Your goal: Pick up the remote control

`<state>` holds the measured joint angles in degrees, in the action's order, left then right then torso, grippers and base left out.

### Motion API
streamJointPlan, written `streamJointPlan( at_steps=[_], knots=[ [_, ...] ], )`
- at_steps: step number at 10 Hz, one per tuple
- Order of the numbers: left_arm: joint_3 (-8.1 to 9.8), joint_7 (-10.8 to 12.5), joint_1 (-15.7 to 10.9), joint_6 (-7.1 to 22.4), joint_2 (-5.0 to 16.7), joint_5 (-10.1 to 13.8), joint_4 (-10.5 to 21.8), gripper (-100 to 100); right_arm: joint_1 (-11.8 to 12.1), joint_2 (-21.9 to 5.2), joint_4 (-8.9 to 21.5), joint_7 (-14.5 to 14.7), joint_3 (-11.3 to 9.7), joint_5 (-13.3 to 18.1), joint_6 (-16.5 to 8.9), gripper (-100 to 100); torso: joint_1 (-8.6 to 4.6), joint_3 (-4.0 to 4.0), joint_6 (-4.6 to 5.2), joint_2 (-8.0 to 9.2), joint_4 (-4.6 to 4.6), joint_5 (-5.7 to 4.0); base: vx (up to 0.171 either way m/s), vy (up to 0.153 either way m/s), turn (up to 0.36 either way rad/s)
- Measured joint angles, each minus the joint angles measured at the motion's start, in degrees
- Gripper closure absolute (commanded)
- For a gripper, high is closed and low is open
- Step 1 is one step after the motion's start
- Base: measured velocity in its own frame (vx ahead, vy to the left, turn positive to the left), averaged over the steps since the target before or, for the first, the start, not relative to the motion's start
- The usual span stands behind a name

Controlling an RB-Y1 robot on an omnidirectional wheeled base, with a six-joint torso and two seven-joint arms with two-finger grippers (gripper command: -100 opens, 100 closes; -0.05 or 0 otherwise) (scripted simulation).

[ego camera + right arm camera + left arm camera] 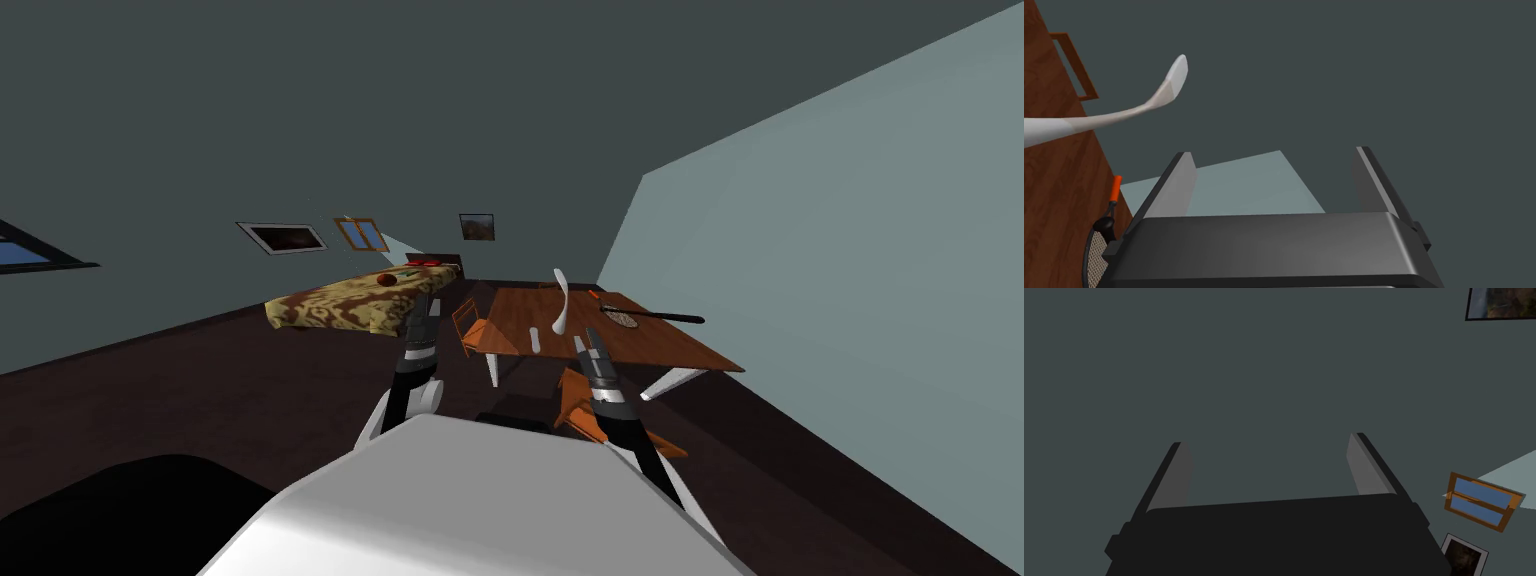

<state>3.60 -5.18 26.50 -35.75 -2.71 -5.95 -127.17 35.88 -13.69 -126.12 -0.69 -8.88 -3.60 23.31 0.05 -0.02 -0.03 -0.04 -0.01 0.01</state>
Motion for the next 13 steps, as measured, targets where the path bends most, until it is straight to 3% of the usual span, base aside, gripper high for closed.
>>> streamJointPlan(
  at_steps=[2,3,5,6,10,11,13],
  knots=[
    [0.01,0.0,0.0,0.0,0.0,0.0,0.0,0,1.5,-3.0,1.5,0.0,-0.8,-1.2,0.2,-100,-0.05,0.0,0.05,0.0,0.0,-0.01,0.021,0.011,0.398],
    [0.0,0.0,0.0,0.0,0.0,0.0,0.0,0,3.7,-4.8,1.8,0.1,-1.7,-2.2,0.4,-100,-0.02,-0.01,0.01,-0.02,0.0,0.0,0.022,0.002,0.142],
    [0.0,0.0,0.0,0.0,0.0,0.0,0.0,0,3.5,-7.5,3.2,0.1,-2.3,-3.6,-1.0,-100,-0.04,-0.03,-0.01,-0.06,-0.01,-0.01,0.032,0.009,0.417],
    [0.0,0.0,0.0,0.0,0.0,0.0,0.0,0,5.4,-9.2,3.2,0.4,-3.4,-4.6,-1.9,-100,-0.04,-0.05,0.01,-0.09,-0.02,-0.01,0.033,-0.005,0.155],
    [0.0,0.0,0.0,0.0,0.0,0.0,0.0,0,6.6,-14.2,7.2,0.6,-5.5,-7.6,-2.9,-100,-0.05,-0.05,0.0,-0.08,-0.01,-0.01,0.034,0.004,0.326],
    [0.01,0.0,0.0,0.0,0.0,0.0,0.0,0,7.6,-16.5,9.4,0.3,-6.2,-9.2,-2.8,-100,-0.06,-0.07,0.04,-0.12,-0.03,-0.01,0.034,-0.003,0.275],
    [0.01,0.0,0.0,0.0,0.0,0.0,0.0,0,10.0,-19.3,9.5,0.7,-7.5,-10.7,-3.8,-100,-0.04,-0.05,0.02,-0.08,-0.02,0.0,0.04,0.003,0.444]
  ],
)
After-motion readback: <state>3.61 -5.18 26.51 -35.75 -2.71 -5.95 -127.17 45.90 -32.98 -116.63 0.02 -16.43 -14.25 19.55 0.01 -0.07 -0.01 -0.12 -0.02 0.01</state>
